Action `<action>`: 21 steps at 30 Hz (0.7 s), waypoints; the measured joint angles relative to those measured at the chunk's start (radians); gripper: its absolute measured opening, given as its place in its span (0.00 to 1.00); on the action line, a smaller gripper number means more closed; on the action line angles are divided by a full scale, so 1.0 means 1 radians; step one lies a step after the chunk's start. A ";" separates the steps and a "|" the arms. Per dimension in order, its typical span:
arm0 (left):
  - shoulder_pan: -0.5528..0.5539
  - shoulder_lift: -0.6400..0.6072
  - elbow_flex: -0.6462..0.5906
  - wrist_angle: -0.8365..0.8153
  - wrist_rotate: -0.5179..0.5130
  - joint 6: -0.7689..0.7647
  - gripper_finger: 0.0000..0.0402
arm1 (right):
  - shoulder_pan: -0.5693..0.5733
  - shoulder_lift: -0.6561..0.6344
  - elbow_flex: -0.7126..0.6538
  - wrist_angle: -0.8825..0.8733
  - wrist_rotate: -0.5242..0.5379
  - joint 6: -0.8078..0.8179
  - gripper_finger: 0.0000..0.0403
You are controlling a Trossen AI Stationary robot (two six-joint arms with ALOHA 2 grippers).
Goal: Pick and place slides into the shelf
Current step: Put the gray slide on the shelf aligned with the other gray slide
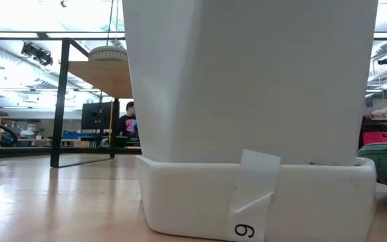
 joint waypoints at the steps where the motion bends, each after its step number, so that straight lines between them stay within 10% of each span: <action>1: 0.000 0.000 0.000 0.000 0.000 0.000 0.44 | 0.000 0.000 0.000 0.000 0.004 0.000 0.00; 21: 0.000 0.000 0.000 0.000 0.000 0.010 0.44 | 0.090 0.000 -0.001 -0.028 0.174 0.061 0.00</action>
